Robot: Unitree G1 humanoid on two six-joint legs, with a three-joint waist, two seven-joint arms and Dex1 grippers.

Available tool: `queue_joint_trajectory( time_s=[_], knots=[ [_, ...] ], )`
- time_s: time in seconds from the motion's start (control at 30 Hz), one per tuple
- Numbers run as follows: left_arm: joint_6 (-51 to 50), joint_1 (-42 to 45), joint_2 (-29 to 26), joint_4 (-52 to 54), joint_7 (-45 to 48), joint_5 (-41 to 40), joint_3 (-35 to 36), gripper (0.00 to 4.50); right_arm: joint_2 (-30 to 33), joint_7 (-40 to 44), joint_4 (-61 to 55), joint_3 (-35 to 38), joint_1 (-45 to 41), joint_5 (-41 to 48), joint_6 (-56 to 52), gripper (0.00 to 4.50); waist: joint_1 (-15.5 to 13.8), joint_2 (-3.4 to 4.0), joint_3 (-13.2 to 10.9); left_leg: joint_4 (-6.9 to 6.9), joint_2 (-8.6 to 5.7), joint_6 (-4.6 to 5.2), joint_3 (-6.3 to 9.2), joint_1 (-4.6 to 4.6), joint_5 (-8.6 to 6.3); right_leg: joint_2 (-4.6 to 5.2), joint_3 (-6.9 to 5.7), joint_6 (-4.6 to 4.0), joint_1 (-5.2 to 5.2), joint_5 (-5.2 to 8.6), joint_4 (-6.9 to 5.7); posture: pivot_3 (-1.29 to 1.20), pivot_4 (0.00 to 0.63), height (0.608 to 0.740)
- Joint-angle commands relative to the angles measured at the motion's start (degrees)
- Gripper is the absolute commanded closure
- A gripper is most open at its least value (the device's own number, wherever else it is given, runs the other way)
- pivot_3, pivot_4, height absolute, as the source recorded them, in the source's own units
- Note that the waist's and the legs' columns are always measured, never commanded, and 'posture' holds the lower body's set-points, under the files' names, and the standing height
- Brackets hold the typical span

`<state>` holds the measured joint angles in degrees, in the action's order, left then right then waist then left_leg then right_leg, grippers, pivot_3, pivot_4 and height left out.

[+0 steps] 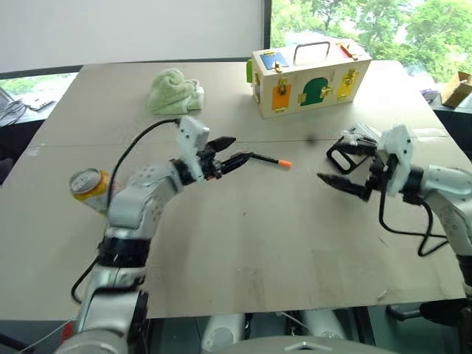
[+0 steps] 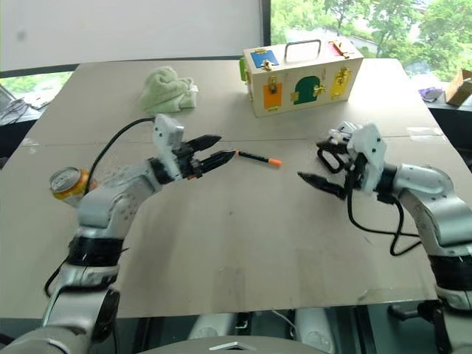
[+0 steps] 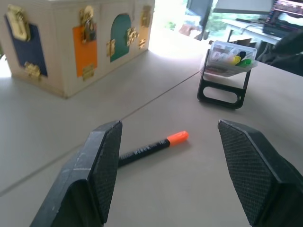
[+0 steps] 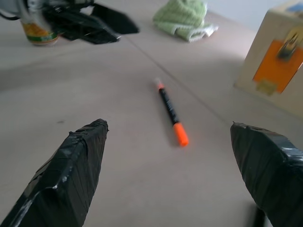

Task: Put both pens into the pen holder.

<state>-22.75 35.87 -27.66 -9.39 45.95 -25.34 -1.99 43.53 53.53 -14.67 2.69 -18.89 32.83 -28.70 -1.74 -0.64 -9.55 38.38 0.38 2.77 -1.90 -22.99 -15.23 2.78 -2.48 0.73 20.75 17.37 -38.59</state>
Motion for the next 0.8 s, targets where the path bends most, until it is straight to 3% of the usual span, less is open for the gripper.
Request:
queue_joint_trajectory(
  time_s=[0.03, 0.07, 0.2, 0.33, 0.5, 0.67, 0.8],
  knots=[
    [12.0, 11.1, 4.3, -19.8, 3.8, 5.9, -1.7, 1.12, 0.5, -0.6, -4.8, 2.1, 0.4, 2.6, -2.9, 0.08, 0.1, -0.01, 0.0, 0.03, -0.01, 0.01, -0.01, 0.01, 0.00, 0.00, 0.03, 0.00, 0.00, 0.00, -0.07, 0.00, 0.150, 0.740],
    [16.8, 14.7, 5.6, -27.3, 4.1, 9.2, -3.3, 1.12, 0.4, -1.2, -5.2, 2.2, 0.6, 2.1, -2.8, 0.08, 0.1, -0.03, 0.0, 0.05, -0.02, 0.01, -0.03, 0.01, 0.00, 0.00, 0.05, 0.00, 0.02, 0.00, -0.13, 0.00, 0.150, 0.740],
    [31.8, 24.1, 8.1, -47.3, 6.5, 19.2, -8.0, 0.03, -0.1, -3.7, -7.1, 3.5, 2.0, 1.9, -3.2, 0.00, 0.8, -0.07, 0.0, 0.05, -0.06, 0.04, -0.11, -0.10, -0.02, -0.05, 0.12, 0.02, 0.18, 0.01, -0.14, 0.00, 0.150, 0.740],
    [37.1, 30.3, 8.7, -58.8, 12.3, 24.7, -10.3, 0.03, 0.3, -5.0, -9.6, 5.3, 5.3, 2.0, -3.7, 0.00, 1.1, -0.11, 0.0, 0.17, -0.05, 0.02, -0.16, -1.07, 0.01, -0.10, 0.16, 0.03, 1.19, 0.01, -0.29, 0.00, 0.150, 0.740],
    [32.5, 35.0, 10.5, -65.5, 16.8, 25.0, -6.7, 0.03, -0.6, -7.1, -11.5, 6.3, 7.3, 2.5, -3.9, 0.00, 1.0, -0.13, 0.0, 0.18, -0.05, 0.03, -0.26, -1.11, 0.00, -0.08, 0.16, 0.07, 1.24, 0.04, -0.23, 0.00, 0.150, 0.740],
    [30.6, 35.6, 10.9, -67.7, 15.9, 31.9, -9.4, 0.03, 1.4, -6.3, -14.3, 8.2, 10.3, 6.5, -8.9, 0.00, 1.0, -0.14, 0.0, 0.27, -0.05, 0.04, -0.19, -1.08, 0.00, -0.09, 0.11, 0.08, 1.17, 0.04, -0.34, 0.00, 0.150, 0.740],
    [30.9, 35.0, 10.7, -68.4, 14.6, 37.2, -12.0, 0.03, 3.6, -7.7, -13.3, 8.6, 12.2, 4.6, -10.6, 0.00, 1.0, -0.14, 0.0, 0.32, -0.04, 0.04, -0.17, -1.07, 0.00, -0.08, 0.12, 0.08, 1.15, 0.03, -0.38, 0.00, 0.150, 0.740]
  ],
)
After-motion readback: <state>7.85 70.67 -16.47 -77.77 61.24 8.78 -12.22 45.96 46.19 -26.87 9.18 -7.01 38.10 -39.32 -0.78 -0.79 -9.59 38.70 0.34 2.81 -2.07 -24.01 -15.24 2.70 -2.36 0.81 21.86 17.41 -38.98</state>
